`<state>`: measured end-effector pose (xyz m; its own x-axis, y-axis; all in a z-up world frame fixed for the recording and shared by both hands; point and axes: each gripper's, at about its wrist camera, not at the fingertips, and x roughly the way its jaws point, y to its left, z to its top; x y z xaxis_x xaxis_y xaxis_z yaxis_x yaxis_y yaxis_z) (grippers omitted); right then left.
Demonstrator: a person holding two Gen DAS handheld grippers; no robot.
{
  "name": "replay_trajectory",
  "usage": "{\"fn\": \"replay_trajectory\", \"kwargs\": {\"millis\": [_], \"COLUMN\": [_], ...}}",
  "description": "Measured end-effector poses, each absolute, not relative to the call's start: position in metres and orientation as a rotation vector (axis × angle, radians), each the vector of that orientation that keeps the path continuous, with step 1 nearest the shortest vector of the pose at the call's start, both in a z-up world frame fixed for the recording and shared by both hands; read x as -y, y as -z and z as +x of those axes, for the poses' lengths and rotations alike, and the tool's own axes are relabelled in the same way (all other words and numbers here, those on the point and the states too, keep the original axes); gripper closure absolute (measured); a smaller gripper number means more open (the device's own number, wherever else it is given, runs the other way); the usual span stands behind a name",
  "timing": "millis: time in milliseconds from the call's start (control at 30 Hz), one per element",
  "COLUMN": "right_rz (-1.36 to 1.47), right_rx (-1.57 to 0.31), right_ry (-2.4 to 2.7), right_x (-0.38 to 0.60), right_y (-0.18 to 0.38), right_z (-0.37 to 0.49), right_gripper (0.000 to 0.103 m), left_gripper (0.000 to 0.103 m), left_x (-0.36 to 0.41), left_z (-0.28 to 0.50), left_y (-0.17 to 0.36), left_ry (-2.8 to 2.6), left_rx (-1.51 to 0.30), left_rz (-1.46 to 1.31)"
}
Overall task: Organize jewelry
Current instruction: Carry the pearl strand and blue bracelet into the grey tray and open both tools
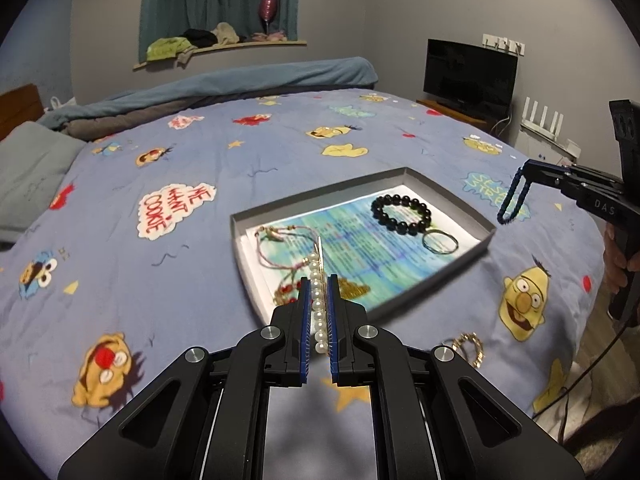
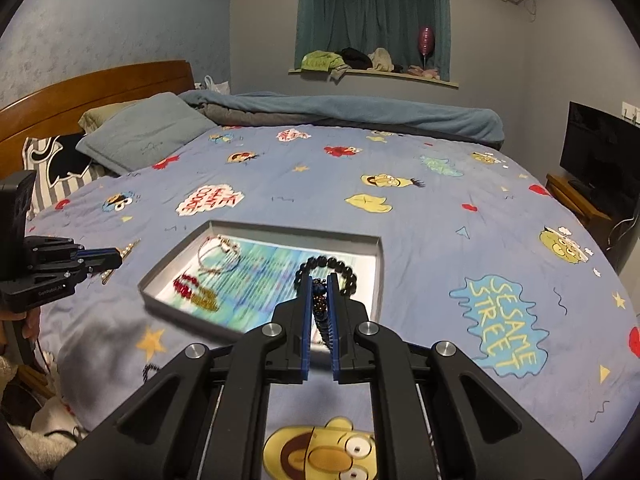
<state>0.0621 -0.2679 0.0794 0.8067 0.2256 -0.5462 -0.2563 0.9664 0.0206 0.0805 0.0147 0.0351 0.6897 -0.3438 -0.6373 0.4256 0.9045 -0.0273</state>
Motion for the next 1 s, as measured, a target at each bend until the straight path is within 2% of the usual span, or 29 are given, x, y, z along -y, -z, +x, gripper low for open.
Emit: {"fn": "replay_trajectory", "kwargs": {"millis": [333, 667, 1000], "right_rz": [0.02, 0.049, 0.037], "right_rx": [-0.599, -0.66, -0.761], "right_ry": [-0.256, -0.28, -0.259], "right_x": [0.273, 0.258, 0.252], "right_y": [-0.077, -0.048, -0.016], "right_z": [0.115, 0.176, 0.213], "right_gripper": [0.096, 0.096, 0.096], "left_gripper": [0.095, 0.095, 0.095], "left_x": [0.0, 0.008, 0.016], "left_z": [0.137, 0.2, 0.22], "left_y": [-0.031, -0.003, 0.023], "left_ry": [0.441, 0.43, 0.428], "left_rx": [-0.728, -0.839, -0.907], "left_rz": [0.169, 0.15, 0.195]}}
